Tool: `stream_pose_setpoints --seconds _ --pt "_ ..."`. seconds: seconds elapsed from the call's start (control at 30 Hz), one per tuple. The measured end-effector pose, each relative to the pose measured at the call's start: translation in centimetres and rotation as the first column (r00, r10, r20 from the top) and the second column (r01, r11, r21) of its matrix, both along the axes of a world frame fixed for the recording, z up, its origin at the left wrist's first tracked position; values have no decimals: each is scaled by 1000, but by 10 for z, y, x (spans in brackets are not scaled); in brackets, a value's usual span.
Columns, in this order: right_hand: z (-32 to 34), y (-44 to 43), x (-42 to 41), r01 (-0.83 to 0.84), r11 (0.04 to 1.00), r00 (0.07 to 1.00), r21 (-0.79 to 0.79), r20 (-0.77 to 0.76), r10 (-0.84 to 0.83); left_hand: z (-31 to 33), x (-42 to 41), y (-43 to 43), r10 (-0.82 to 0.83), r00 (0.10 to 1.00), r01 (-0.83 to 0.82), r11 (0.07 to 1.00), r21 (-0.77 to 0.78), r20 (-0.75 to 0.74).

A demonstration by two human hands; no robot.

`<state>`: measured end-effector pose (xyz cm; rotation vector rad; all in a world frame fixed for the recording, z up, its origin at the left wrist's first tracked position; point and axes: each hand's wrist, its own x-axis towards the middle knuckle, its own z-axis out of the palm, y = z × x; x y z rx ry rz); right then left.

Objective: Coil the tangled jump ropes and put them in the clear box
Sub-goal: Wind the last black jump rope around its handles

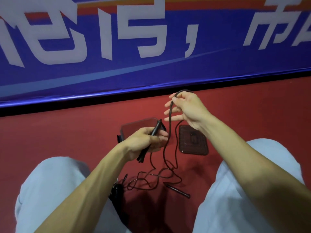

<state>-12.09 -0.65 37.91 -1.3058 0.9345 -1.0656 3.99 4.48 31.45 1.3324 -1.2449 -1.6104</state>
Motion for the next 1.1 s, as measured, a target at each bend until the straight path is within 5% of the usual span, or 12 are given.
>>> stream_pose_setpoints --seconds 0.2,0.43,0.67,0.8,0.93,1.1 --pt "-2 -11 -9 94 980 984 173 130 -118 6 -1 9 -146 989 145 988 -50 -21" --pt "-8 -11 -7 27 986 998 164 -63 -17 21 -3 12 85 978 -112 984 -135 -192" --pt "-25 2 5 -278 952 807 131 -506 305 34 9 0 402 710 -542 836 -84 -578" --pt "-38 8 11 -416 897 681 152 -601 418 35 18 -3 458 578 -640 768 -27 -676" --pt "-52 6 19 -311 947 765 76 -571 297 35 20 -5 452 528 -674 738 -31 -718" --pt "-40 1 16 -105 993 935 -51 -346 81 33 18 -6 486 694 -634 762 -131 -531"
